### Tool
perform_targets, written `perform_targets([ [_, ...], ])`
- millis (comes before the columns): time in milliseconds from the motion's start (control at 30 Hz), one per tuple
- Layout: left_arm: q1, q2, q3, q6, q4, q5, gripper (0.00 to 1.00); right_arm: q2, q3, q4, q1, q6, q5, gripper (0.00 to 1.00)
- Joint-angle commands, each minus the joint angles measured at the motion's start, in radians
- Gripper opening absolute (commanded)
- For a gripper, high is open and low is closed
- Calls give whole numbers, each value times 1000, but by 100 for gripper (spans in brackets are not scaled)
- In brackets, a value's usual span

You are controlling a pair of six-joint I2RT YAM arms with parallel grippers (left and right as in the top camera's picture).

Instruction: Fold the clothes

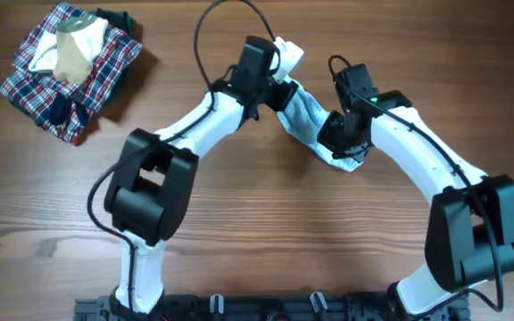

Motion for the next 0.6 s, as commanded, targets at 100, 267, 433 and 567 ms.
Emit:
perform_targets([
  [100,-8,70,3,6,14,16,63,11,-10,30,-4,16,8,4],
  [267,-7,84,3,5,19,16,54,29,-10,50,-4,19,18,4],
  [433,-6,123,3,5,32,16,46,53,-11,58,-4,21,19,4],
  [567,-3,132,3,5,32,16,43,77,-11,57,-4,27,23,4],
])
